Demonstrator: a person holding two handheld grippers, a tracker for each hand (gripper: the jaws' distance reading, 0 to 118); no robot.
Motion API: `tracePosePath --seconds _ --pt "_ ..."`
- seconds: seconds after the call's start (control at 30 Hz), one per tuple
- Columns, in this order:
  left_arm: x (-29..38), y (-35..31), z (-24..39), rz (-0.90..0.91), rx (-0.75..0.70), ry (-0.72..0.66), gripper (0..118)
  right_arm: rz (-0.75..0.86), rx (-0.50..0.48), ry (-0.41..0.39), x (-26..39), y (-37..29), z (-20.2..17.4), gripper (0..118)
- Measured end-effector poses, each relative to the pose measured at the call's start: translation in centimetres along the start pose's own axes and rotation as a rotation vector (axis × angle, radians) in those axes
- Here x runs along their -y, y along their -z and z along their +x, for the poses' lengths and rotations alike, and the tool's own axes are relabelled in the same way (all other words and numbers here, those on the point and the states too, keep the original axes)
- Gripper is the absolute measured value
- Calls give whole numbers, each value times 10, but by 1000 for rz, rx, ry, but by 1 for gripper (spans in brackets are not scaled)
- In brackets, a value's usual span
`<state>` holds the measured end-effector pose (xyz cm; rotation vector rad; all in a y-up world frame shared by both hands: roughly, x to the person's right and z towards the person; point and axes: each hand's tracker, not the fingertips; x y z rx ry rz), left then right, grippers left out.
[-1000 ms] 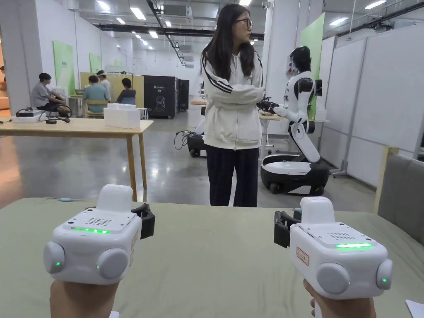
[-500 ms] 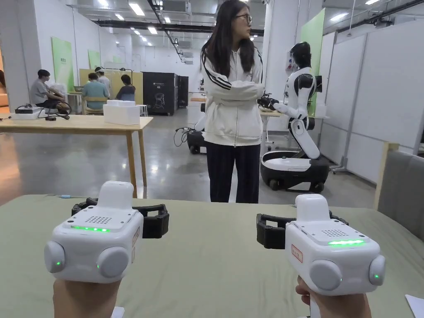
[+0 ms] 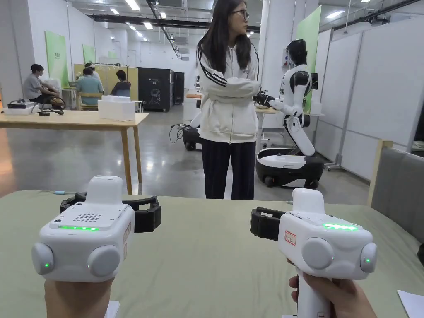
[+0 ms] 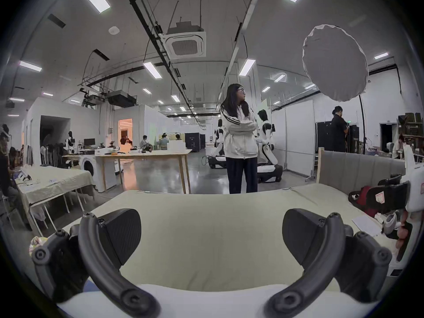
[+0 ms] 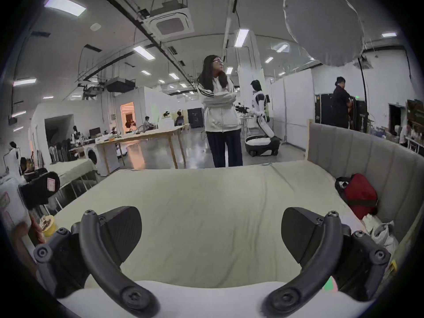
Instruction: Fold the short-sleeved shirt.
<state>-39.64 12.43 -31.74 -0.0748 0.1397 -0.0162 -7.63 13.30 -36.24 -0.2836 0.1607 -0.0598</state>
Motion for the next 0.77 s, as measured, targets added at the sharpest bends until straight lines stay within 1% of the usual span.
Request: tracePosePath --seconds 0.07,0.23,0.3,0.37,0.5,0.57,0.67,0.7,0.77 --pt "1 0 1 -3 0 -1 118 6 40 -8 0 -3 -4 118" --pt "4 0 1 -11 -1 -10 118 28 182 -74 1 -6 -17 118" --pt "5 0 1 -8 -5 -10 118 30 203 -87 2 -4 -20 118" --pt "5 1 1 -10 -7 -11 118 32 196 -87 2 -5 -21 118" --pt "6 1 0 -8 -10 -10 118 21 118 -53 2 -8 -17 118" --pt "6 0 0 -8 -10 -15 118 16 91 -67 0 -9 -16 118" --pt "7 1 -2 -8 -13 -16 118 2 48 -25 -2 -10 -14 118" --pt "8 1 -1 -10 -14 -17 118 19 49 2 -2 -12 -12 118" --pt "8 1 -2 -10 -14 -22 118 50 72 -3 -1 -17 -12 118"
